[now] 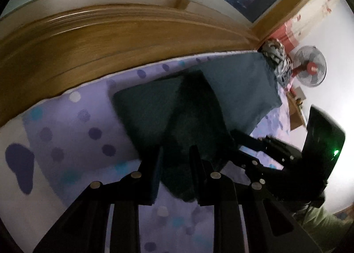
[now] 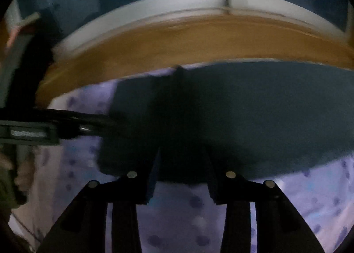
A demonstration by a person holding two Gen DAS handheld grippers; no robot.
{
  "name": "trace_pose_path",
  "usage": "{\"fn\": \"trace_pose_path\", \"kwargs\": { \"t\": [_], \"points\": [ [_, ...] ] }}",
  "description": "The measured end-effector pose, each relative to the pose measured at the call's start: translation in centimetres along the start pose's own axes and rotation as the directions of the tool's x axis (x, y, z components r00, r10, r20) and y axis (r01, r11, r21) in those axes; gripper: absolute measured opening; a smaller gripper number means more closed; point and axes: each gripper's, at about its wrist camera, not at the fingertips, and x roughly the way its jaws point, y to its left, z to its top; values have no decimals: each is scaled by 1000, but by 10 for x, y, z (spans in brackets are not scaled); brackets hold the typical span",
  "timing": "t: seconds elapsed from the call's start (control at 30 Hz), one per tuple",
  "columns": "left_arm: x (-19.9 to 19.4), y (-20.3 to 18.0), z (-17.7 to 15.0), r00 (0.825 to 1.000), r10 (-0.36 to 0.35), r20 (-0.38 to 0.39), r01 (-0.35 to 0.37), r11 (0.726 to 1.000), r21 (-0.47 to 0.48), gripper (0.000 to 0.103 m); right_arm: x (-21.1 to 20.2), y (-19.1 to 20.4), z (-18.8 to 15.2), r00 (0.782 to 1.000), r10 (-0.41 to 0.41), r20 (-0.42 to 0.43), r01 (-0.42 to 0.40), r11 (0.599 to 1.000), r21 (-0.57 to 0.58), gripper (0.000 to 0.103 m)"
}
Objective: Fold clothes
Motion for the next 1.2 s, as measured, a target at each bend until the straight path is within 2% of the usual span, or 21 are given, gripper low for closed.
{"fn": "trace_pose_path", "kwargs": {
  "t": [0.1,0.17,0.2,0.3,0.37,0.47,0.53,0.63,0.7,0.73,0.77,0.8,0.87,1.0,1.07,1.2],
  "points": [
    [-13,14,2,999,-2,51,7,997,-81,25,-23,22,-7,998,-40,49,42,998,-49,38],
    [-13,23,5,998,5,69,3,993,-120,38,-38,37,-12,994,-65,83,71,994,-81,39],
    [-12,28,8,998,6,67,4,989,-147,39,-42,50,-13,994,-53,98,64,991,-114,43],
    [1,37,12,998,-54,32,59,977,-207,40,-55,73,-25,995,-12,104,34,977,-211,58],
    [6,36,13,997,-70,36,76,974,-213,40,-51,85,-31,996,-10,93,35,961,-274,58],
    [13,32,19,997,-78,29,82,975,-207,42,-25,103,-34,996,-45,76,68,941,-330,58],
    [20,29,24,998,-66,20,69,978,-199,43,-7,108,-35,990,-125,69,142,923,-357,58],
    [21,24,26,999,-37,24,41,979,-200,44,-4,107,-34,987,-141,73,157,931,-331,56],
    [20,18,24,999,2,32,4,983,-184,39,-4,106,-33,984,-163,78,180,930,-320,41],
    [20,14,24,999,37,33,-31,986,-162,26,-6,104,-33,984,-162,77,178,934,-310,38],
    [20,9,23,997,73,32,-68,988,-137,22,-8,102,-32,985,-152,77,168,942,-292,30],
    [19,5,22,996,84,35,-79,988,-130,22,-13,97,-31,988,-135,78,151,953,-263,23],
    [14,-1,22,996,82,46,-74,986,-149,18,-23,88,-29,992,-95,81,110,970,-216,17],
    [-2,-24,25,990,107,92,-94,985,-142,17,-42,71,-20,994,43,96,-32,992,-119,16],
    [-6,-39,28,984,143,107,-128,983,-135,17,-49,63,-12,988,122,100,-113,990,-88,16],
    [-8,-61,33,976,174,132,-153,975,-160,17,-61,33,-6,962,250,113,-245,968,-57,16]
  ]
}}
